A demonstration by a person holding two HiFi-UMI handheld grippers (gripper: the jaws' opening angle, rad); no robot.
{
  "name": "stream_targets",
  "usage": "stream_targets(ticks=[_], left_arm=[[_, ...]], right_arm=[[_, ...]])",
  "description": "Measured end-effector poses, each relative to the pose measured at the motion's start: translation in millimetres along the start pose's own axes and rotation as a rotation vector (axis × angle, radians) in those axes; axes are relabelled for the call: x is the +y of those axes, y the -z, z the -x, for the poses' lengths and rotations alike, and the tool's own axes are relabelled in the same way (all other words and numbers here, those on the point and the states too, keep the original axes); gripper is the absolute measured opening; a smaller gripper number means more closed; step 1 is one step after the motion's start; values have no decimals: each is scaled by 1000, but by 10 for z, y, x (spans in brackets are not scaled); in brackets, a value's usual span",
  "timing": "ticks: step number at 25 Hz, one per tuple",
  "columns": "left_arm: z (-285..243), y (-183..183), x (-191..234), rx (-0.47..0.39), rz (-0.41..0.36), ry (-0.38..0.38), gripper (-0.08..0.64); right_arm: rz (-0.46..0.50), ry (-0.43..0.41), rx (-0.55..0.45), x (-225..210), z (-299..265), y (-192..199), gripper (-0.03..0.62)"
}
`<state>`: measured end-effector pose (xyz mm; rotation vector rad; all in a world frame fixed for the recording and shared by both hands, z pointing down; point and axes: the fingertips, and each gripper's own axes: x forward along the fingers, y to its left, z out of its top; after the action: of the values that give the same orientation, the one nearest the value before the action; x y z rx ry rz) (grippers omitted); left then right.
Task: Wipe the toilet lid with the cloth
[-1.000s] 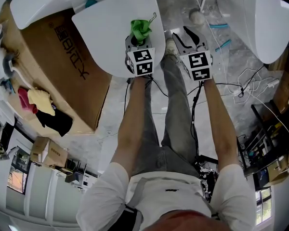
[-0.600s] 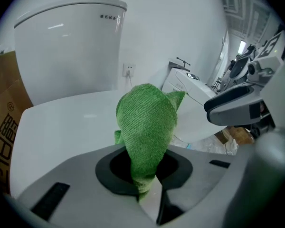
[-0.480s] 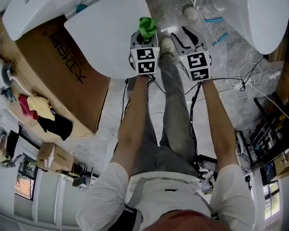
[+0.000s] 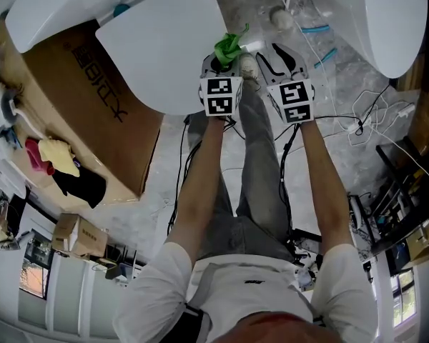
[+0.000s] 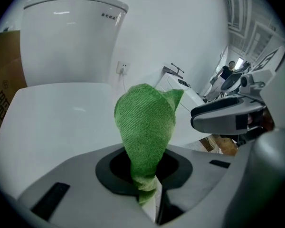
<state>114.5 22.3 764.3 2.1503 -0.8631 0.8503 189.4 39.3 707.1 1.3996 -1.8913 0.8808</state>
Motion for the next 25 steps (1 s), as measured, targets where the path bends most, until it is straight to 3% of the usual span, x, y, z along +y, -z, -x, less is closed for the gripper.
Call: stream_targets(ticks=[13,25], left_arm=[[386,400,585,17,48,-78,83],[900,735,1222,6,111,-162,83]], right_arm=[[77,-64,65,554,-56,191,193],[168,-152,76,1230,-277,26,192]])
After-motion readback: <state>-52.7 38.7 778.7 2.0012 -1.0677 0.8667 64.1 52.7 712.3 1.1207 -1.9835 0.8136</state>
